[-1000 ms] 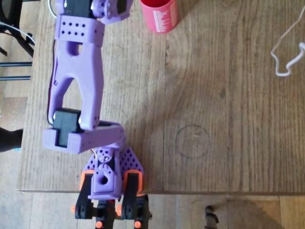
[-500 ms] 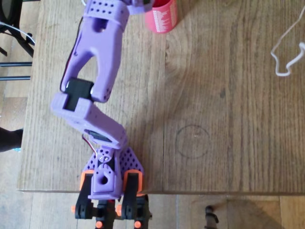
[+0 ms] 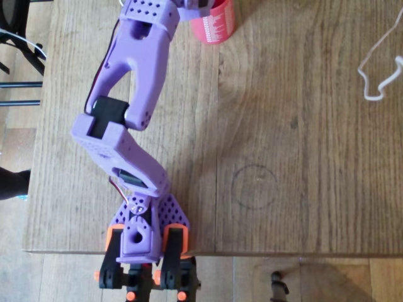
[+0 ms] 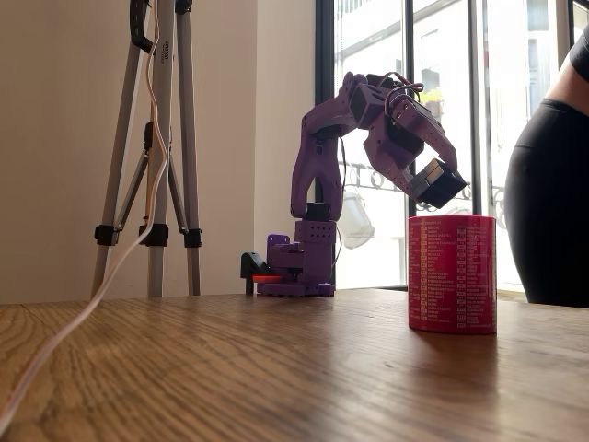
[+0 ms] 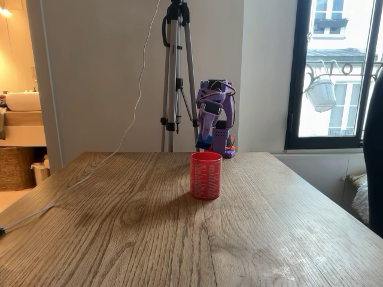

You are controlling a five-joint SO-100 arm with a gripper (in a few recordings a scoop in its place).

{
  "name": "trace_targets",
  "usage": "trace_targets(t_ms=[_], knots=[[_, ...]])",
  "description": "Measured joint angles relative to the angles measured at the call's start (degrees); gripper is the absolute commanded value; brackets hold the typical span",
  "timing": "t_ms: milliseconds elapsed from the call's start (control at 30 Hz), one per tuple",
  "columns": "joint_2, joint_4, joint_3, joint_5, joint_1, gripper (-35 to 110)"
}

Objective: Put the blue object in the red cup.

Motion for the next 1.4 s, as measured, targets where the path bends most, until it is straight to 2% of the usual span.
trace_targets(t_ms=[200,433,467,500,533,867,1000,1200,1400], knots=[[0.0,3.16,-3.16,-0.35,0.0,38],[0.0,5.01,-3.78,-0.35,0.0,37],[0.0,5.1,-3.78,-0.35,0.0,35],[0.0,5.27,-3.78,-0.35,0.0,27],[0.0,5.36,-3.78,-0.35,0.0,1],[0.0,4.04,-4.83,-1.58,0.0,1],[2.02,2.72,-4.83,0.88,-0.7,1],[17.58,2.99,-1.85,7.73,-1.41,1],[27.33,2.99,0.0,9.14,-1.85,1]])
